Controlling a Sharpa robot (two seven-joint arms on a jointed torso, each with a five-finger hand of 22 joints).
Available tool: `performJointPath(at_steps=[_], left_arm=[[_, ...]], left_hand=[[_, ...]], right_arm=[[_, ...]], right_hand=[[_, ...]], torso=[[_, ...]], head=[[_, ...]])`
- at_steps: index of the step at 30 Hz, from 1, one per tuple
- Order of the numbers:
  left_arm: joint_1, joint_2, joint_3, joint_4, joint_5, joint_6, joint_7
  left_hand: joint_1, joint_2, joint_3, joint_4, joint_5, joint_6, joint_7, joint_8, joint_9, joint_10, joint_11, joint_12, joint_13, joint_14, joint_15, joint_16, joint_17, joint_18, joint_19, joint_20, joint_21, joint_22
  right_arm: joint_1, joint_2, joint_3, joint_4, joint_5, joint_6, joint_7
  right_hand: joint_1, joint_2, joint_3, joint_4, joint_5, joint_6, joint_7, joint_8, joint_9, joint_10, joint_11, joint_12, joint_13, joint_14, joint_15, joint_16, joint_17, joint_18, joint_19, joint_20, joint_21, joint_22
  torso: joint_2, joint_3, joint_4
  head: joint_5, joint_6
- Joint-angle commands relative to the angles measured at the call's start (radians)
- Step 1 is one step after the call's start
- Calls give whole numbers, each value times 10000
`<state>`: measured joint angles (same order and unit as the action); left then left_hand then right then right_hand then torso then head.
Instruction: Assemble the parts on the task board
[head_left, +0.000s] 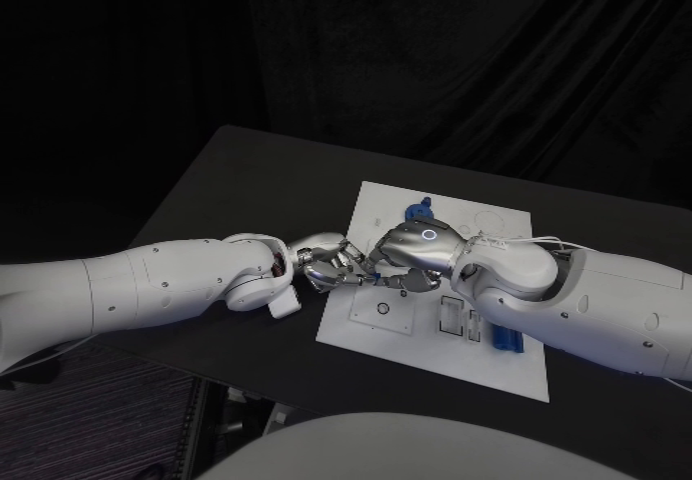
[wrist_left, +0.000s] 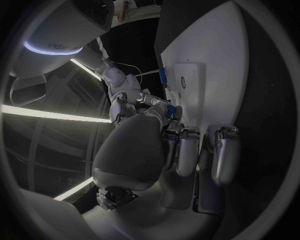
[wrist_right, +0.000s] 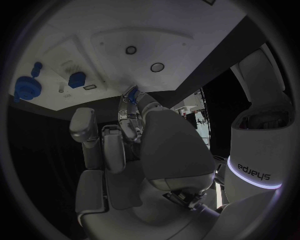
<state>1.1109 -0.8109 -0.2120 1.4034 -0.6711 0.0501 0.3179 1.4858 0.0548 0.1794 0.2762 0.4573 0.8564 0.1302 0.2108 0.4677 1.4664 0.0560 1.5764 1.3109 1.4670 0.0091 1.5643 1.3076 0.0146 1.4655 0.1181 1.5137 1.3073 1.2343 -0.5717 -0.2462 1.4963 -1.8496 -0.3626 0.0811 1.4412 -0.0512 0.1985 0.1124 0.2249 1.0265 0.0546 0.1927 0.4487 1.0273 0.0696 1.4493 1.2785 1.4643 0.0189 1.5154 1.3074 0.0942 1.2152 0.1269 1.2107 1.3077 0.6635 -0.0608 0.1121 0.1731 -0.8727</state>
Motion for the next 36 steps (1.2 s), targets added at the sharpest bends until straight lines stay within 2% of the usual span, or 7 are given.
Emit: performJointPath(at_steps=[1,7,13,18,26,30,36], left_arm=[[-15,51,11,69,109,237,395],[-18,68,11,70,109,195,370],[-21,79,11,68,109,60,270],[-25,70,11,53,109,-104,176],[-39,22,11,47,109,-432,23],[-47,-23,12,46,109,-636,-49],[-51,-119,13,95,110,-962,-117]], left_hand=[[202,40,232,-7,74,96,-15,69,16,1044,-60,-56,2599,1038,-94,65,2632,43,508,-65,-30,2388],[524,-113,1005,-317,272,148,-2,161,15,1044,-62,-56,2599,1038,-112,65,2632,38,520,-90,-11,2394],[642,-249,1573,-662,163,316,-21,375,103,1044,-75,-56,2599,1038,-122,65,2632,30,544,-98,18,2404],[588,-324,1710,-763,192,422,-51,541,191,1044,-100,-56,2599,1038,-141,65,2632,28,550,-112,27,2407],[506,-371,1824,-842,185,482,-89,711,289,1044,-134,-56,2599,1038,-171,65,2632,25,563,-135,40,2411],[475,-388,1857,-869,166,487,-100,764,321,1044,-145,-56,2599,1038,-182,65,2632,22,571,-145,49,2415],[317,-407,1925,-894,2,446,-121,901,407,1044,-166,-56,2599,1038,-207,65,2632,18,588,-171,64,2420]], right_arm=[[-17,8,-8,-20,-80,185,-224],[-17,18,-8,-25,-80,190,-223],[-17,18,-8,-19,-80,128,-198],[-17,-78,-8,32,-80,-145,-85],[26,-640,-8,427,-80,-1223,154],[168,-1142,-8,823,-80,-1796,198],[718,-2318,-12,1561,-80,-2533,163]], right_hand=[[20,47,-6,-35,21,3,26,64,17,32,-12,55,-9,55,-52,-53,1755,33,36,12,-18,1333],[35,39,-5,-53,21,-56,40,34,43,-17,-20,38,-45,33,-56,-69,1730,40,20,7,-51,1323],[17,27,-13,-53,4,-319,78,-117,84,-56,-29,13,-92,23,-66,-84,1707,45,24,-4,-93,1315],[-55,-38,-28,14,-198,-1080,120,-591,-4,-371,-27,-73,-284,-98,-69,-172,1582,75,-71,-12,-279,1267],[-168,-225,-115,229,-606,-2567,-101,-1307,-394,-1097,22,-203,-618,-328,-45,-334,1357,137,-279,2,-684,1178],[-191,-288,-215,388,-808,-3276,-326,-1310,-649,-1272,45,-182,-674,-360,-33,-355,1319,141,-272,17,-784,1180],[-222,-296,-246,460,-840,-3292,-360,-1269,-675,-1208,43,-152,-638,-341,-35,-343,1332,124,-205,21,-733,1204]], torso=[[-3,1,10],[-3,-1,4],[3,-4,-2],[5,-4,3],[6,4,2],[-2,8,-10],[-9,19,-34]], head=[[-6,1],[26,1],[31,1],[9,1],[-30,1],[-103,1],[-341,1]])
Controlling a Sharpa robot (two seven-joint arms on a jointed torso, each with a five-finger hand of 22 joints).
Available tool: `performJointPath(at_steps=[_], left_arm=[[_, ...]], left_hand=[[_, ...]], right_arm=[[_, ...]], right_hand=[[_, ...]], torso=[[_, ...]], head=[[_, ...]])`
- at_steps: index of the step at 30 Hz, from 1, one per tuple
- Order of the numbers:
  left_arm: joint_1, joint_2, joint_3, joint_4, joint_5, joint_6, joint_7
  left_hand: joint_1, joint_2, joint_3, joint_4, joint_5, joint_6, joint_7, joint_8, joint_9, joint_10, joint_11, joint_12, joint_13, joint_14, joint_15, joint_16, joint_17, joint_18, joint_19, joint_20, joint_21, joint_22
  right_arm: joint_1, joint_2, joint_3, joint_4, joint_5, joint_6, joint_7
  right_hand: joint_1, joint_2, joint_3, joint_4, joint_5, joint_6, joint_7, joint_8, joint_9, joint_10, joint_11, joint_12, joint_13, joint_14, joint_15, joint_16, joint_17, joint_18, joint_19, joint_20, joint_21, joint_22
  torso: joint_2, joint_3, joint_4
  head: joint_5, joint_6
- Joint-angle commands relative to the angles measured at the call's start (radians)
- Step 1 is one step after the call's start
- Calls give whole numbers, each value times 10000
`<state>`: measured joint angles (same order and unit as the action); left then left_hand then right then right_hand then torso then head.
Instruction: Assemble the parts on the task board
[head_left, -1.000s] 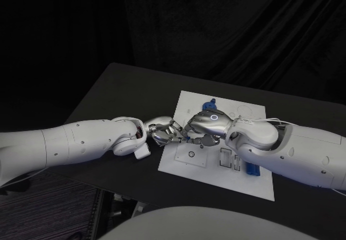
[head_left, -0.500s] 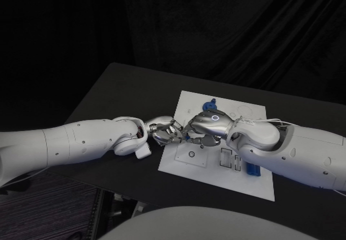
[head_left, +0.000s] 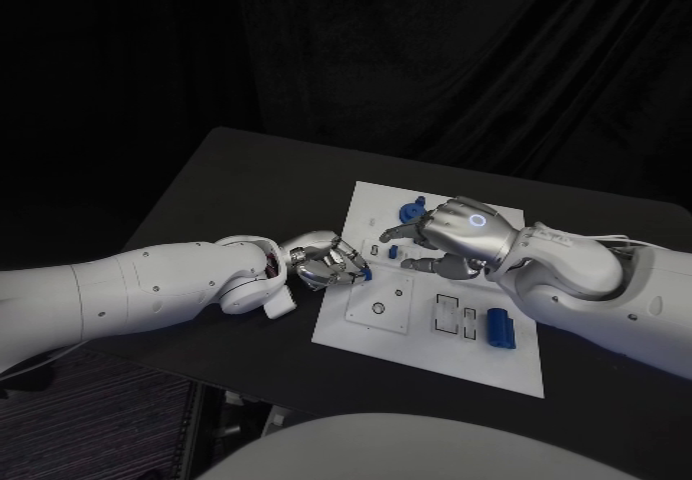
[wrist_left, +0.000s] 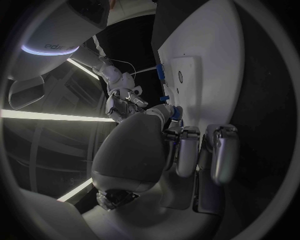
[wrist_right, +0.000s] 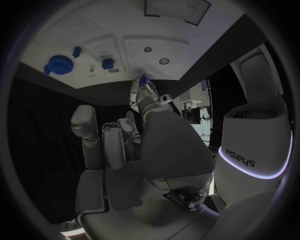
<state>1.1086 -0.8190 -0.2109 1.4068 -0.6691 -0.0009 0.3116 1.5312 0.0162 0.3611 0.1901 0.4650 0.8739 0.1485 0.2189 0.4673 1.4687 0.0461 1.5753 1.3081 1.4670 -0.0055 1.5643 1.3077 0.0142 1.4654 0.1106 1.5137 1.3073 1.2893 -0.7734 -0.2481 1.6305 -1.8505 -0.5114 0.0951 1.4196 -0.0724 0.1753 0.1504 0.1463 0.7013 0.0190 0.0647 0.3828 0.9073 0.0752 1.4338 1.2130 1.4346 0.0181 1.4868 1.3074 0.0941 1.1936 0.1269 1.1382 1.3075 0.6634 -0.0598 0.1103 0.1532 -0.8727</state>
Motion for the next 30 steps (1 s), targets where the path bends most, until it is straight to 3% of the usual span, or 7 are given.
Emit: performJointPath(at_steps=[1,8,14,16,22,26,30], left_arm=[[-27,-68,2,96,90,-529,-79],[103,-403,3,501,90,-968,-385],[862,-547,3,802,98,-814,-1587],[1268,-566,3,897,104,-508,-2521],[2121,-472,3,890,-255,844,-5346],[2416,-275,4,713,-402,1532,-6687],[2548,0,4,507,-470,1720,-7440]], left_hand=[[-151,-19,113,-32,-84,269,-306,832,418,1021,-69,-45,2627,1038,-63,65,2631,21,590,-98,65,2420],[-373,54,169,74,-197,221,-337,966,497,1021,-92,-45,2627,1038,-86,65,2631,9,629,-121,102,2435],[-647,139,220,304,-323,170,-390,1156,630,1021,-132,-45,2627,1038,-121,65,2631,0,660,-151,130,2447],[-676,135,226,330,-337,163,-402,1200,668,1021,-142,-45,2627,1038,-128,65,2631,2,655,-158,123,2444],[-796,120,227,426,-375,88,-413,1279,753,1021,-154,-45,2627,1038,-141,65,2631,23,601,-172,59,2417],[-874,121,238,457,-455,11,-420,1335,821,1021,-165,-45,2627,1038,-155,65,2631,33,576,-186,27,2403],[-933,118,241,469,-548,-24,-433,1394,883,1021,-175,-45,2627,1038,-167,65,2631,35,575,-197,21,2400]], right_arm=[[270,-493,7,304,-71,-1151,4],[803,-1436,5,483,-1,-1607,-172],[1029,-2016,4,408,18,-1594,-470],[1064,-2136,3,361,24,-1517,-579],[1099,-2096,2,217,178,-1412,-661],[1104,-1930,1,109,240,-1362,-637],[1099,-1800,0,20,277,-1308,-585]], right_hand=[[-7,-80,-15,90,-55,-30,0,18,-17,8,-15,9,26,-36,-28,-52,1339,124,17,22,-5,1208],[12,-38,-25,280,-2,283,55,166,-24,259,-50,106,129,32,-52,-14,1379,103,138,16,60,1246],[-16,14,-25,448,70,440,65,216,-44,342,-72,140,141,65,-72,4,1395,98,189,-1,76,1259],[-18,21,-29,541,88,563,103,255,-55,344,-81,147,127,71,-84,5,1393,96,211,-13,76,1263],[-4,31,-23,645,115,708,169,297,-71,330,-93,149,96,88,-99,11,1398,86,264,-30,108,1278],[20,36,-11,692,155,782,189,314,-82,349,-99,154,90,97,-109,15,1400,90,263,-42,89,1274],[36,38,-3,735,187,847,197,330,-92,364,-106,157,83,102,-118,16,1398,88,285,-51,99,1279]], torso=[[-10,12,-20],[-18,36,-50],[-62,72,-151],[-82,96,-192],[-120,172,-337],[-134,280,-468],[-168,378,-541]], head=[[-194,1],[-593,1],[-614,1],[-609,1],[-506,1],[-378,1],[-314,1]])
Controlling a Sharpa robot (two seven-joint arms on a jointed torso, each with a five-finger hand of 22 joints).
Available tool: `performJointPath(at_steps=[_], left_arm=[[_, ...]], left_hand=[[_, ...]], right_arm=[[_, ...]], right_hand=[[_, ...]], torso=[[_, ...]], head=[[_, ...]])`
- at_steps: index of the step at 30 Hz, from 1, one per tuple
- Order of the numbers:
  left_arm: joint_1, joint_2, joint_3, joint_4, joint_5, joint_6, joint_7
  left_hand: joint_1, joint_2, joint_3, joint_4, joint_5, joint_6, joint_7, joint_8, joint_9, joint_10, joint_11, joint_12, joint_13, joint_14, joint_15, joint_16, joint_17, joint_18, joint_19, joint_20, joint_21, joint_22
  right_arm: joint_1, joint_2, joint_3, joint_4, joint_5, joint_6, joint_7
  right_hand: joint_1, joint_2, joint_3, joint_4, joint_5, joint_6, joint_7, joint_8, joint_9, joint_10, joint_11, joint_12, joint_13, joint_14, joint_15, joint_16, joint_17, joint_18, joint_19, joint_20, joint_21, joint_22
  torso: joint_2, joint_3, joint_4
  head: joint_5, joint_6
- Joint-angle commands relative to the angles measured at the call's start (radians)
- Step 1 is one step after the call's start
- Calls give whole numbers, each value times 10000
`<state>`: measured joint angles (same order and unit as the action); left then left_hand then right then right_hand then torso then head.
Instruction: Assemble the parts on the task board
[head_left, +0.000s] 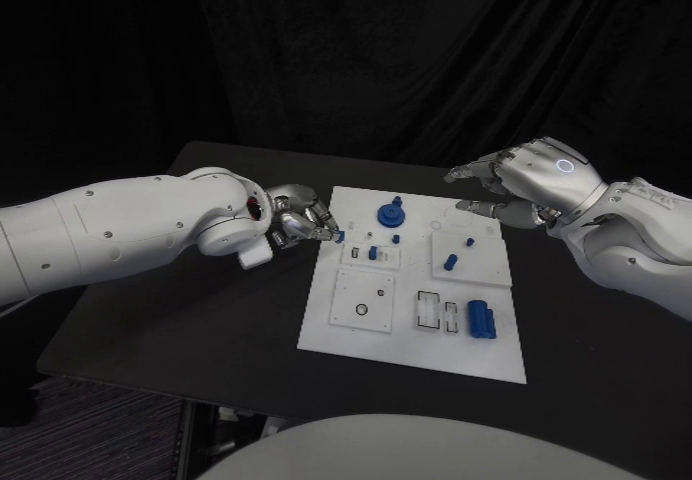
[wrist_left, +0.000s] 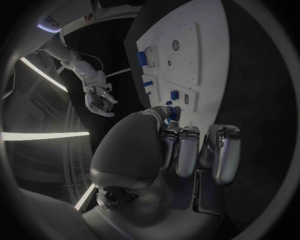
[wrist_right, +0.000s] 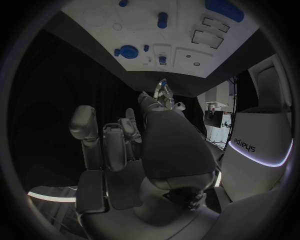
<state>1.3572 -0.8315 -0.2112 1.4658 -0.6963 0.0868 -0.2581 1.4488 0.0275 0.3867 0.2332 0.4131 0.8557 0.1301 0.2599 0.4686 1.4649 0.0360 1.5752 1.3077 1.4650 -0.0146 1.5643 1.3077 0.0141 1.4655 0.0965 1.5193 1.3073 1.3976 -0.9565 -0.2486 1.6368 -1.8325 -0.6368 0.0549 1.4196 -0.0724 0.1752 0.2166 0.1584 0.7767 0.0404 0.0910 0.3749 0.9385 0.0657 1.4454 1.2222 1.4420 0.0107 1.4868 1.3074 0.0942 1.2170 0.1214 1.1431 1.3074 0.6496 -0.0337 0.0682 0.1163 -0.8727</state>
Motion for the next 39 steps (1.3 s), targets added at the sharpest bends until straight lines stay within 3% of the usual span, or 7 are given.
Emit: performJointPath(at_steps=[1,6,8,10,16,31,39], left_arm=[[74,178,6,-116,-224,859,-1850],[125,538,7,-269,-689,913,-2484],[132,632,7,-302,-775,893,-2586],[138,791,7,-362,-864,843,-2699],[147,1197,7,-524,-977,758,-2932],[148,1921,6,-912,-1154,906,-3273],[135,2124,5,-1123,-1495,842,-3368]], left_hand=[[-153,-3,-19,43,-69,148,-257,1031,917,1059,-84,-44,2631,1058,-85,65,2631,43,558,-64,-57,2391],[-409,-53,-79,61,-289,121,-337,1288,1220,1059,-154,-44,2631,1058,-153,65,2631,52,552,-123,-86,2378],[-506,-53,-97,69,-363,124,-370,1381,1340,1059,-185,-44,2631,1058,-183,65,2631,48,569,-151,-75,2383],[-604,-48,-107,83,-412,122,-396,1453,1445,1059,-213,-44,2631,1058,-210,65,2631,47,576,-178,-75,2383],[-738,-46,-57,52,-351,150,-456,1585,1638,1059,-269,-44,2631,1058,-268,65,2631,58,559,-235,-114,2367],[-1002,17,367,-142,-206,133,-520,1714,2021,1059,-350,-44,2631,1058,-358,65,2631,96,491,-336,-251,2310],[-1494,-74,727,-311,-166,209,-586,1745,2420,1059,-414,-44,2631,1058,-436,65,2631,90,532,-413,-253,2310]], right_arm=[[13,44,5,-57,110,-43,-172],[-9,115,4,-174,284,61,-127],[-17,127,4,-196,336,89,-121],[-38,133,4,-214,389,131,-115],[-88,157,4,-237,458,275,-145],[-108,247,4,-268,482,603,-281],[-132,242,4,-272,483,712,-340]], right_hand=[[35,38,-2,81,71,103,-12,69,-15,61,-11,43,-8,27,-45,15,1397,86,57,2,55,1281],[50,34,9,182,153,217,81,86,-42,61,-22,42,-39,36,-60,16,1394,94,50,-19,12,1270],[57,31,11,195,165,229,102,85,-48,67,-25,42,-41,32,-61,12,1388,97,42,-21,-3,1265],[67,25,14,213,178,245,139,83,-57,62,-31,41,-51,27,-61,8,1381,99,38,-24,-16,1262],[54,40,20,270,205,275,177,81,-72,78,-39,44,-56,12,-61,-4,1363,110,1,-27,-74,1245],[57,75,54,430,315,468,217,115,-108,35,-60,29,-124,-33,-63,-39,1310,134,-77,-34,-210,1208],[105,56,74,494,353,689,279,176,-120,11,-64,22,-158,-56,-66,-56,1285,145,-108,-39,-275,1193]], torso=[[-29,133,-140],[-54,411,-298],[-55,474,-326],[-47,583,-365],[-14,699,-389],[132,794,-479],[104,808,-443]], head=[[65,1],[149,1],[147,1],[128,1],[60,1],[238,1],[120,1]])
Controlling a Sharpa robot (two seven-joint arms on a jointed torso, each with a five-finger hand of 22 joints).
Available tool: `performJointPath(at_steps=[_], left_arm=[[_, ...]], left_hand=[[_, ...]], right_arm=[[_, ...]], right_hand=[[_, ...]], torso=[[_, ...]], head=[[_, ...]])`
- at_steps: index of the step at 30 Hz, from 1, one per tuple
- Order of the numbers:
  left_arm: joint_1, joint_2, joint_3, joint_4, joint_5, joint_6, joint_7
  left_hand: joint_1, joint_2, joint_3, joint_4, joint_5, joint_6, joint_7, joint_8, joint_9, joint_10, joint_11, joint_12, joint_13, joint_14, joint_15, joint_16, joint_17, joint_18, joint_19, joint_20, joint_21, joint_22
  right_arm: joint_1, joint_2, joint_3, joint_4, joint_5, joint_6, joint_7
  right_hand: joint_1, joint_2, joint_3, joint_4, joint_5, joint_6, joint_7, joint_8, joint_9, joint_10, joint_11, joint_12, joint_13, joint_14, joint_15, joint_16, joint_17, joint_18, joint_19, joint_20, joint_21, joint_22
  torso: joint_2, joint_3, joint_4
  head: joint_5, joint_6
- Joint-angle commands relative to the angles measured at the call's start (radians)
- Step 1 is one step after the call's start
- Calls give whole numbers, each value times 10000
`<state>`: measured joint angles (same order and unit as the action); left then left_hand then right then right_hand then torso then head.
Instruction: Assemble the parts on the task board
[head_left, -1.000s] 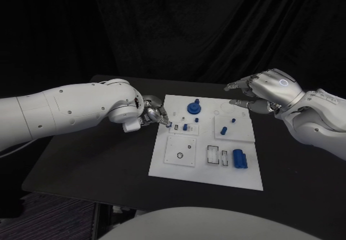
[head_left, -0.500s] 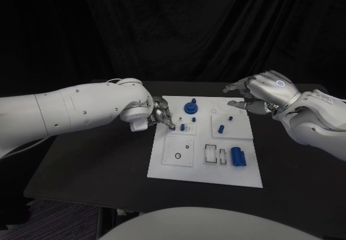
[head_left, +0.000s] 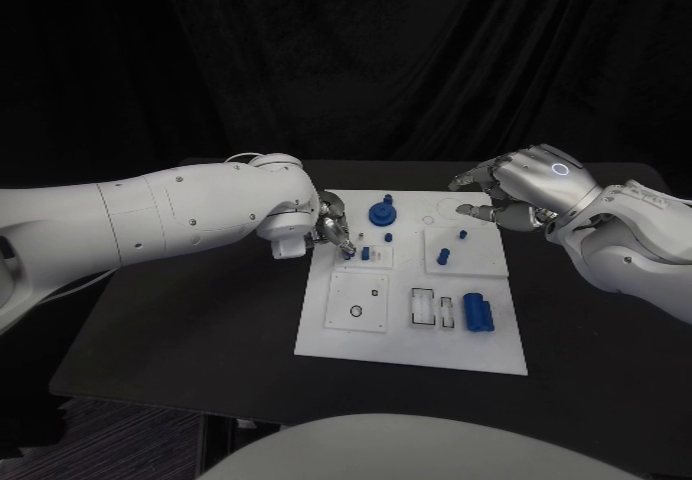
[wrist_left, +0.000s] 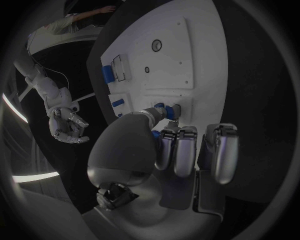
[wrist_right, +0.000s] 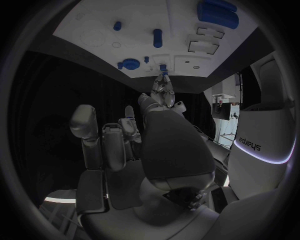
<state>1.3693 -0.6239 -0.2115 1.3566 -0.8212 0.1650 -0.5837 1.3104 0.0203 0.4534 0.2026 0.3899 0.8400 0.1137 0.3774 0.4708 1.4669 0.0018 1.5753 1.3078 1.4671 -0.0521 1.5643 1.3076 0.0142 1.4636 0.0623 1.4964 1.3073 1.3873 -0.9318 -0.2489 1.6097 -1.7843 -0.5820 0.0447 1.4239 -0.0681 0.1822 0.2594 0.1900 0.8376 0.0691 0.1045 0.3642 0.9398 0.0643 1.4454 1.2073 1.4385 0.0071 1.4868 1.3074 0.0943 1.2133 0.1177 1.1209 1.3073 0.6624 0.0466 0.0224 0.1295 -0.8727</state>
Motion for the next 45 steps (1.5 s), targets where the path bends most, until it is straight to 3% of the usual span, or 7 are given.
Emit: performJointPath(at_steps=[1,9,27,36,45], left_arm=[[13,57,8,-35,-254,49,-113],[5,123,8,-48,-293,-14,-127],[-25,109,6,-122,-300,131,-161],[-71,122,6,-236,-300,178,-167],[-103,133,6,-297,-300,76,-150]], left_hand=[[-160,-14,103,-35,78,370,-430,569,2445,1039,-80,-45,2630,1037,-70,65,2631,90,554,-80,-27,2309],[-419,-80,361,-256,173,482,-494,674,2810,1039,-139,-45,2630,1037,-126,65,2631,80,592,-136,-6,2321],[-702,-145,562,-462,193,492,-537,753,3204,1039,-185,-45,2630,1037,-173,65,2631,72,620,-187,7,2331],[-1066,-193,664,-625,115,583,-625,938,3718,1039,-259,-45,2630,1037,-237,65,2631,68,642,-246,12,2339],[-1445,-260,626,-672,-185,491,-662,996,4163,1039,-292,-45,2630,1037,-269,65,2631,75,633,-285,-26,2331]], right_arm=[[-34,-6,7,-2,1,175,-245],[-74,-8,7,-20,1,286,-313],[-112,42,7,-52,1,531,-434],[-121,36,7,-49,1,635,-480],[-125,49,7,-57,1,717,-500]], right_hand=[[65,12,7,69,44,87,-6,41,-14,-21,-51,18,-20,-29,-30,-62,1277,146,-80,-3,-66,1191],[76,13,14,76,73,102,3,40,-19,-41,-53,13,-36,-45,-28,-73,1261,154,-106,-3,-102,1180],[122,9,40,90,149,124,21,24,-42,-201,-60,-32,-142,-105,-25,-116,1201,176,-184,-2,-214,1147],[131,9,46,94,167,127,24,19,-48,-260,-61,-49,-181,-126,-24,-130,1180,183,-207,-2,-246,1138],[135,11,51,105,186,133,29,15,-54,-312,-62,-66,-218,-162,-24,-155,1143,190,-229,-2,-279,1128]], torso=[[-24,8,17],[-47,-54,-37],[-85,-79,-34],[-103,-89,-33],[-106,-105,-38]], head=[[-21,1],[49,1],[44,1],[8,1],[19,1]])
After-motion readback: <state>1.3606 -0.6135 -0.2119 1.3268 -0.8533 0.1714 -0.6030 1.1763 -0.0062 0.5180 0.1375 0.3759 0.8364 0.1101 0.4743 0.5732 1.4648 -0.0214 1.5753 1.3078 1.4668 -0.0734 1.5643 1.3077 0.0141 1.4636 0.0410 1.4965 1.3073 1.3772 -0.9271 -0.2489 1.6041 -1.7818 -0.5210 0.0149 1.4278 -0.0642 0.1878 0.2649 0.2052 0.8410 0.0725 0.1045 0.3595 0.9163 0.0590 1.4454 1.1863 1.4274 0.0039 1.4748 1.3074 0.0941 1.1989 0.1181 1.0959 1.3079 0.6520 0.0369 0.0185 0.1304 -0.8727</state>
